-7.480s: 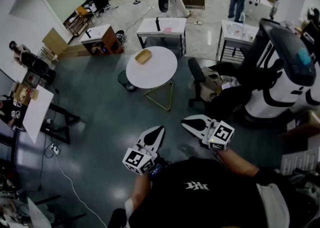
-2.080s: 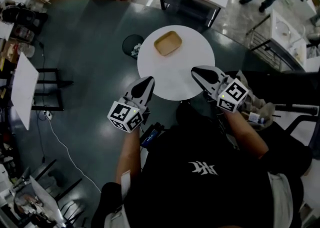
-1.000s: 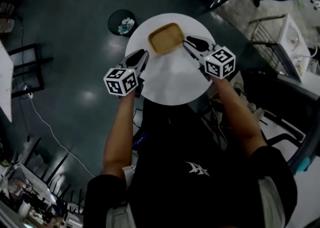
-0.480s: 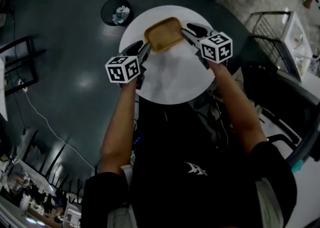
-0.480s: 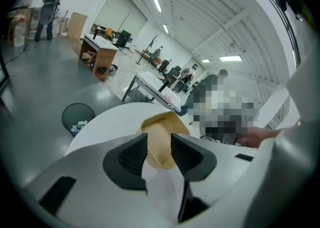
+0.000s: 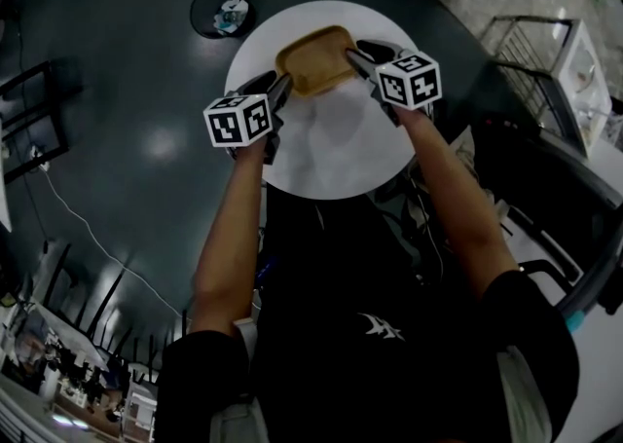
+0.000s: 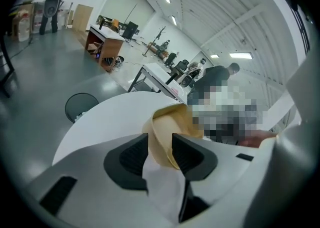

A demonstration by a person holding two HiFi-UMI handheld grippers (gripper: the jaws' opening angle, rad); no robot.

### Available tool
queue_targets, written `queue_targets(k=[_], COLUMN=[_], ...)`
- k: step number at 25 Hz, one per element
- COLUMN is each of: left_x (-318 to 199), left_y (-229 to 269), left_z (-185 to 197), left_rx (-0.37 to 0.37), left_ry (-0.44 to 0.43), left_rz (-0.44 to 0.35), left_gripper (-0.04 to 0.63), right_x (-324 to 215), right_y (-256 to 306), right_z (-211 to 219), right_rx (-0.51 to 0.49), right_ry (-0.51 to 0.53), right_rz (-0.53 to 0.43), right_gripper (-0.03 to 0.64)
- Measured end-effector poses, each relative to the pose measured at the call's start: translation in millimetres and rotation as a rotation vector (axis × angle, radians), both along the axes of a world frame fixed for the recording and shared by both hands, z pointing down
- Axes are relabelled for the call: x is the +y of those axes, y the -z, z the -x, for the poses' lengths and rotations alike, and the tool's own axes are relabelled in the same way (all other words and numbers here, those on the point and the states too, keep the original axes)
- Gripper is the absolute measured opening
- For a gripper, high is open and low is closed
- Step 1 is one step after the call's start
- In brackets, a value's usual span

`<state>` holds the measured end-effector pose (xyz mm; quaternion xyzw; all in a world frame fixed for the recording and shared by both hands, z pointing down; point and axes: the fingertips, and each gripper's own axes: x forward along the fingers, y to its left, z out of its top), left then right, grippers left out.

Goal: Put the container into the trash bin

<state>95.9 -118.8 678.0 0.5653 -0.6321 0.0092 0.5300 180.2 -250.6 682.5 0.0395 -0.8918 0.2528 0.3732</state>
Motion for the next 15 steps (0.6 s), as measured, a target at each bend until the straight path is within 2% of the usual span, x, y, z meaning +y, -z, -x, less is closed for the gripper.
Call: queue_targets(k=[5,10,15], left_x=[-1.8,-1.1,-3.9], left_y=[-4.8,-10.1,-6.8], left_z=[-1.9,-5.9,-8.2], left_rx=[0.004,0.004,0.014], left_ry=[0.0,-0.002,-0.003], left_rz=[0.012,0.034,0.016], left_gripper=[0.14,0.109,0.078], right_x=[1.3,-3.3,-1.5], right_y=[-7.5,-9.6,-6.6], right_z=[-2.6,-8.1,-7.0], right_rx=[0.008,0.019,0.017], right_ry=[-0.01,-0.031,-0.046], right_rz=[0.009,-0.011,-0.015], right_gripper=[0.143,0.094,0.066])
